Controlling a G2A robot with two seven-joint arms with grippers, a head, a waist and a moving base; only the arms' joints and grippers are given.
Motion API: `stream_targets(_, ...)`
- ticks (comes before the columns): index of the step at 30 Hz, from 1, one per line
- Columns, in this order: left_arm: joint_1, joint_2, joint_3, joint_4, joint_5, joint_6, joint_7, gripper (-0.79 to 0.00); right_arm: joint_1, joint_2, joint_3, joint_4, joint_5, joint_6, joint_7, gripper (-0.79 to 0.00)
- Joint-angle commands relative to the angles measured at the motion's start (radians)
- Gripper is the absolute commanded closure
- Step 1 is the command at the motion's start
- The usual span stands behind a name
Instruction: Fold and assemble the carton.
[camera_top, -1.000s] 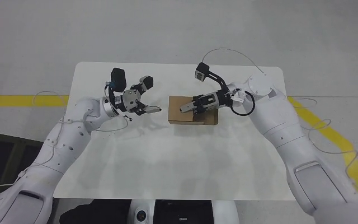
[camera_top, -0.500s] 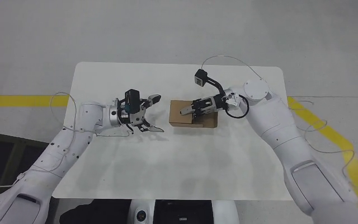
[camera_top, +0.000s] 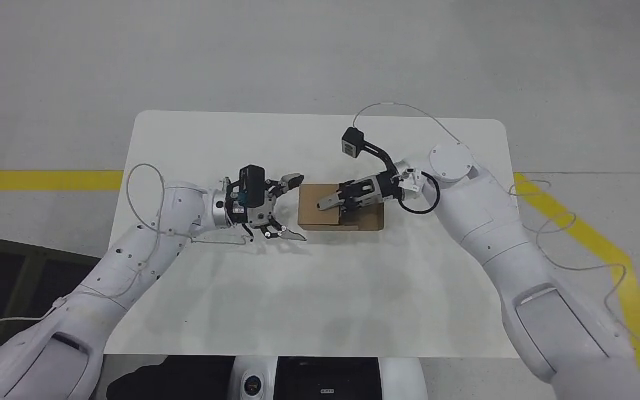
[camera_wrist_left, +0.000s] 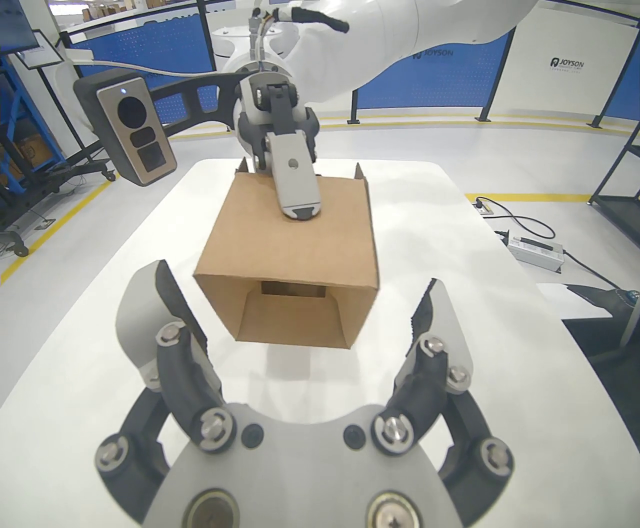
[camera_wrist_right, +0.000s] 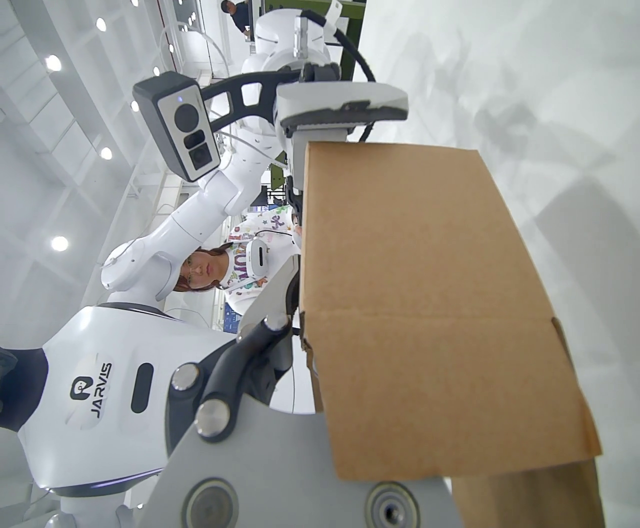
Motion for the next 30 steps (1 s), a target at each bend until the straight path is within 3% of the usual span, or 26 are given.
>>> stream_targets(1,-0.01,-0.008,0.007,0.017,-0.004,0.001,-0.015,-0.785,-0.002,-0.003,-0.006,0.005,-0.004,-0.006,0.002,0.0)
stream_targets(12,-0.036,-0.031,0.038,0.058,0.046,-0.032,-0.067,-0.785,-0.014,-0.028,-0.042,0.103,-0.026,-0.007,-0.021,-0.018)
stream_targets(14,-0.037,-0.033,0.043,0.06,0.066,-0.033,-0.077,-0.785,-0.014,-0.032,-0.046,0.123,-0.029,-0.008,-0.024,-0.166)
stream_targets(19,-0.031,-0.038,0.053,0.071,0.1,-0.018,-0.084,-0.785,-0.011,-0.039,-0.049,0.17,-0.038,-0.015,-0.023,-0.437)
stream_targets(21,-0.028,-0.04,0.059,0.072,0.114,-0.011,-0.087,-0.785,-0.01,-0.04,-0.047,0.188,-0.037,-0.018,-0.019,-0.483)
stream_targets(24,-0.021,-0.043,0.066,0.068,0.133,-0.002,-0.088,-0.785,-0.008,-0.039,-0.037,0.207,-0.03,-0.026,-0.01,-0.693)
stream_targets(27,-0.01,-0.044,0.066,0.064,0.136,0.008,-0.086,-0.785,-0.014,-0.033,-0.018,0.207,-0.011,-0.033,-0.018,-0.708)
stream_targets(30,0.003,-0.044,0.063,0.056,0.129,0.016,-0.097,-0.785,-0.032,-0.025,-0.001,0.183,0.012,-0.029,-0.013,-0.634)
